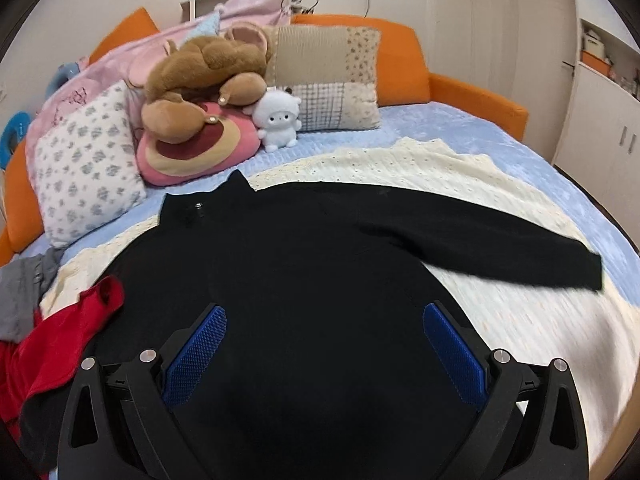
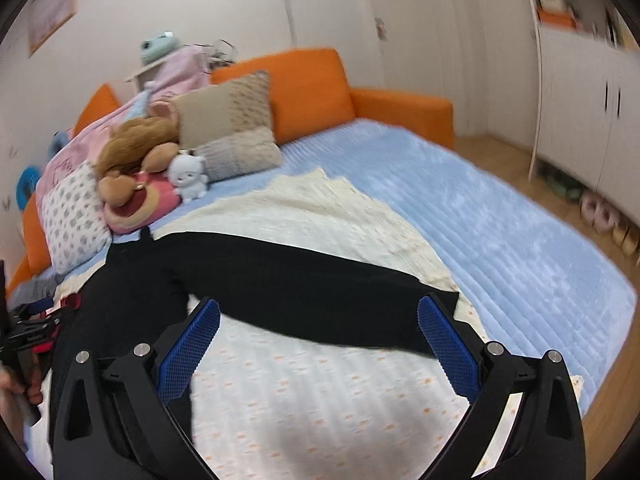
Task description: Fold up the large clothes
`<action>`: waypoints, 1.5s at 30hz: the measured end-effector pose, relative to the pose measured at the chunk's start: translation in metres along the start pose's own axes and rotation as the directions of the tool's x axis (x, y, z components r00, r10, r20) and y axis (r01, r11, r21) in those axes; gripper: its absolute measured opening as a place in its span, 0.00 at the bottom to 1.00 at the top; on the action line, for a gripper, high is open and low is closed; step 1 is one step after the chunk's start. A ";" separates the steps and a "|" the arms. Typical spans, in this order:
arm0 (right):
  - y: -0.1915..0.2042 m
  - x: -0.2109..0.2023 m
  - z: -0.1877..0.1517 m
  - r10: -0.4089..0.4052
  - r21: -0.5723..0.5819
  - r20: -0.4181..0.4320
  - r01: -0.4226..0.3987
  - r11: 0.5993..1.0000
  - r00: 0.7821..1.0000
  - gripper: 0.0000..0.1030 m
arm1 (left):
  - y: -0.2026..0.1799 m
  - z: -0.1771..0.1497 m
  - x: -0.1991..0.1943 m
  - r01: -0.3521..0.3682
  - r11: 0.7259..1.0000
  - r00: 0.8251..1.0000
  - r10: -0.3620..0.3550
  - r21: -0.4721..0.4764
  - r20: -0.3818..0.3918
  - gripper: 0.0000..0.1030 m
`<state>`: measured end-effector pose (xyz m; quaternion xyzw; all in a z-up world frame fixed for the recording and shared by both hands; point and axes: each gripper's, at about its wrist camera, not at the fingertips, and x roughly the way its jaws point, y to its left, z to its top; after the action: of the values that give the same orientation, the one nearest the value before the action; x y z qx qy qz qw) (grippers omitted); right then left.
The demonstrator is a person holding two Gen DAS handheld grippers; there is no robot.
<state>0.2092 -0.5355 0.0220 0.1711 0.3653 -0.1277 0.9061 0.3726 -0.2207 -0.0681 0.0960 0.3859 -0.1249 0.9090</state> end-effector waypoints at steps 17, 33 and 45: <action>-0.122 0.130 -0.009 0.082 0.263 -0.288 -0.003 0.965 0.954 0.45 | 0.020 0.128 0.210 0.178 0.969 0.958 -0.210 -0.169 -0.196 0.97; 0.013 0.047 0.059 0.306 -0.032 -0.065 -0.308 0.951 0.950 0.03 | 0.015 0.131 0.286 0.255 0.916 0.882 -0.352 -0.309 -0.315 0.57; 0.130 -0.057 0.085 0.641 -0.254 -0.044 -0.629 0.735 0.767 0.03 | 0.040 0.127 0.329 0.238 0.837 0.850 -0.425 -0.492 -0.312 0.06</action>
<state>0.2681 -0.4451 0.1476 0.1650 0.2770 0.2326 0.9176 0.6916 -0.2676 -0.2170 -0.1557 0.5960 -0.1713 0.7689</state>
